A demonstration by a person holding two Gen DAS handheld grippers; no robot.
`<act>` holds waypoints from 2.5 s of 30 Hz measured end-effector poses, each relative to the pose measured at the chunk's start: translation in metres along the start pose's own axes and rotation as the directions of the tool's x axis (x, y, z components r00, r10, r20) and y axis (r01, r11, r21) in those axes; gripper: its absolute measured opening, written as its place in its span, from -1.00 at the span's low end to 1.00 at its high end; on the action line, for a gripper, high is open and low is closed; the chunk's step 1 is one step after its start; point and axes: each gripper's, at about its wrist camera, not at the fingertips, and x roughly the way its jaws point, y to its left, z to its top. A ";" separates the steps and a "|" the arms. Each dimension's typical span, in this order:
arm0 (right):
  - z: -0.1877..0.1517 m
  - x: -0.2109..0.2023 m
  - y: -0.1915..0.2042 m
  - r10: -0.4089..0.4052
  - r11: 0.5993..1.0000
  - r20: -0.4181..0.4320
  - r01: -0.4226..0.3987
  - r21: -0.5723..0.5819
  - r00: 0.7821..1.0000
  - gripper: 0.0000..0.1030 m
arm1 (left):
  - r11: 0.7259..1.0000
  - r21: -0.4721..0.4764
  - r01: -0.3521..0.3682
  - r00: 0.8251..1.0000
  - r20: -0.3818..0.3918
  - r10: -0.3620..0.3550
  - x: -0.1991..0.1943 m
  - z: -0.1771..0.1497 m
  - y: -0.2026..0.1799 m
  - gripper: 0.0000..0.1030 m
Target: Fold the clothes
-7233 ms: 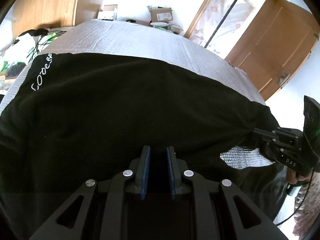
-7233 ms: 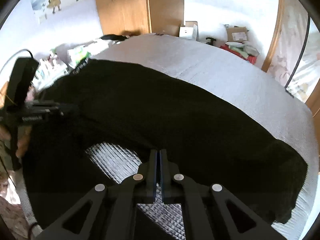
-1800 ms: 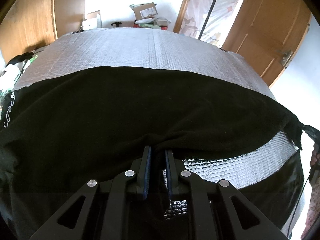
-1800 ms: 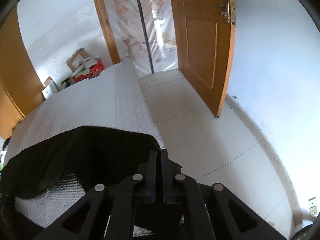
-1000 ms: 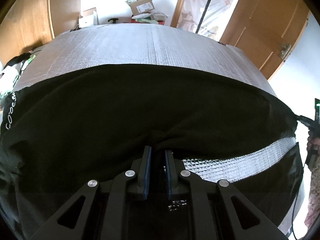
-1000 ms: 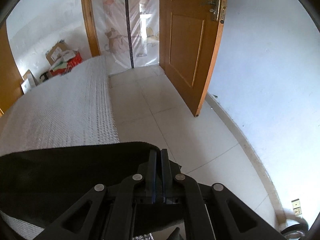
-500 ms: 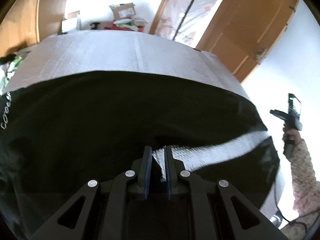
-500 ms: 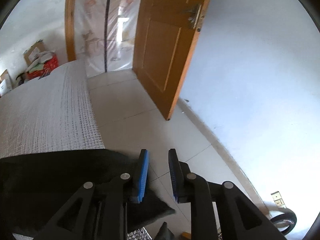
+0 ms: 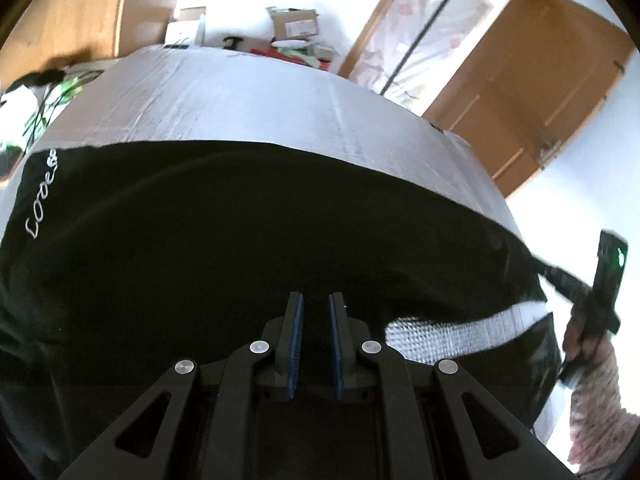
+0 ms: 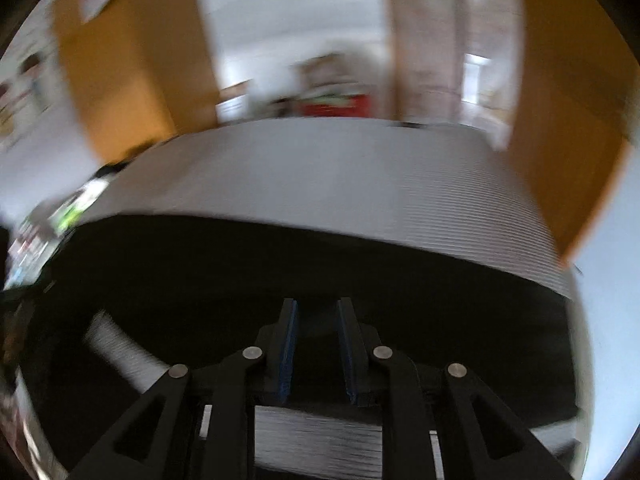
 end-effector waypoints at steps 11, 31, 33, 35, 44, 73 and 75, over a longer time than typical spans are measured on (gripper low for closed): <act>0.002 0.042 0.129 0.202 0.923 -0.108 -0.226 -0.310 0.973 -0.72 | 0.999 -0.037 -0.007 0.999 -0.034 0.005 0.018 -0.002 0.014 -0.74; 0.007 0.081 0.219 0.228 0.845 -0.132 -0.263 -0.465 0.965 -0.72 | 0.997 -0.067 0.046 0.998 -0.032 -0.048 0.020 -0.002 0.019 -0.74; 0.010 0.088 0.224 0.223 0.840 -0.135 -0.260 -0.476 0.966 -0.65 | 0.996 -0.070 0.050 0.998 -0.032 -0.052 0.020 -0.002 0.020 -0.74; 0.012 0.091 0.228 0.217 0.830 -0.138 -0.257 -0.495 0.966 -0.50 | 0.996 -0.067 0.050 0.998 -0.032 -0.053 0.019 -0.003 0.020 -0.74; 0.011 0.097 0.233 0.196 0.815 -0.125 -0.232 -0.532 0.973 -0.46 | 0.995 -0.072 0.068 0.997 -0.033 -0.070 0.019 -0.002 0.023 -0.74; 0.031 0.053 0.160 0.483 0.862 -0.189 -0.502 -0.064 0.855 -0.87 | 0.996 -0.080 0.031 0.999 -0.031 -0.033 0.011 0.002 0.025 -0.74; 0.038 0.041 0.136 0.429 0.896 -0.128 -0.439 -0.062 0.894 -0.85 | 0.996 -0.085 0.029 1.000 -0.004 -0.029 0.005 0.004 0.025 -0.74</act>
